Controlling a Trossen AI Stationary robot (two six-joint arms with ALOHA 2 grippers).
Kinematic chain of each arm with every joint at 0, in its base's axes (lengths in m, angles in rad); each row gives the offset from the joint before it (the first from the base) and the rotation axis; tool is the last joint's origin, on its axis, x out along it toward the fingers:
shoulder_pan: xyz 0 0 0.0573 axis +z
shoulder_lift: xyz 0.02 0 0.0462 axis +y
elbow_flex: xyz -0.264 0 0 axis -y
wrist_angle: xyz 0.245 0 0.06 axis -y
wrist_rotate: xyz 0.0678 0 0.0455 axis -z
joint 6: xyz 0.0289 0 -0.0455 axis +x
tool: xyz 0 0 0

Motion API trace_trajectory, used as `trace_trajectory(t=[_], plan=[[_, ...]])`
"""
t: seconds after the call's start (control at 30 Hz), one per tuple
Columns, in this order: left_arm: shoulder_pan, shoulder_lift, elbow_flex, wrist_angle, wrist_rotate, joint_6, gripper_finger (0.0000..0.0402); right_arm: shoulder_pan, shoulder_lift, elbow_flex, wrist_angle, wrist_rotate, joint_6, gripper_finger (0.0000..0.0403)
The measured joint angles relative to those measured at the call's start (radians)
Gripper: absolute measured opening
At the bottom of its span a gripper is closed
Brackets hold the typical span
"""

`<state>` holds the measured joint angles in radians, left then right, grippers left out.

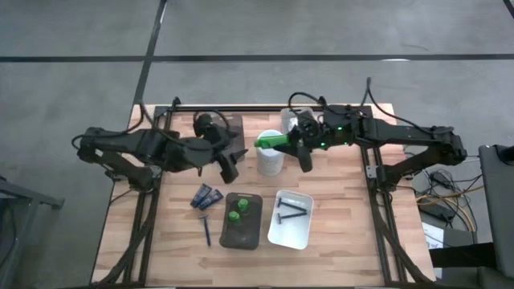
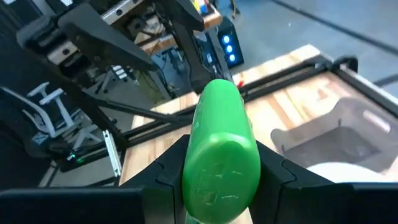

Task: Pick & Place Travel size toiletries
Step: Put the green shampoo bottle into the bottom black bin

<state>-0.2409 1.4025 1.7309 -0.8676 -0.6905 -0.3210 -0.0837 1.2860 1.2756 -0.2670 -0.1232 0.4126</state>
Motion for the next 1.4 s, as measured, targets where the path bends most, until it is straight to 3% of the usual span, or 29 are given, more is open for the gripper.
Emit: trace_trajectory(t=[0.13,0.3,0.53,0.7,0.97,1.4], plan=[[0.005,-0.065,-0.097,0.277,0.049,0.072,0.0249,0.0,-0.046,-0.004,-0.003,0.027,-0.041,0.0109],[0.044,-0.158,-0.318,0.662,0.159,0.101,0.0249,0.0,-0.089,-0.007,0.005,0.049,-0.077,0.0109],[0.123,-0.256,-0.643,1.119,0.305,-0.08,0.0249,0.0,-0.109,-0.009,0.026,0.048,-0.099,0.0109],[0.169,-0.267,-0.8,1.371,0.368,-0.19,0.025,0.0,-0.092,-0.01,0.085,0.021,-0.099,0.0109],[0.207,-0.24,-0.873,1.538,0.469,-0.277,0.025,0.001,-0.038,-0.01,0.159,-0.069,-0.057,0.0109],[0.208,-0.176,-0.85,1.537,0.545,-0.254,0.0248,-0.001,0.045,-0.011,0.205,-0.136,-0.023,0.0109]])
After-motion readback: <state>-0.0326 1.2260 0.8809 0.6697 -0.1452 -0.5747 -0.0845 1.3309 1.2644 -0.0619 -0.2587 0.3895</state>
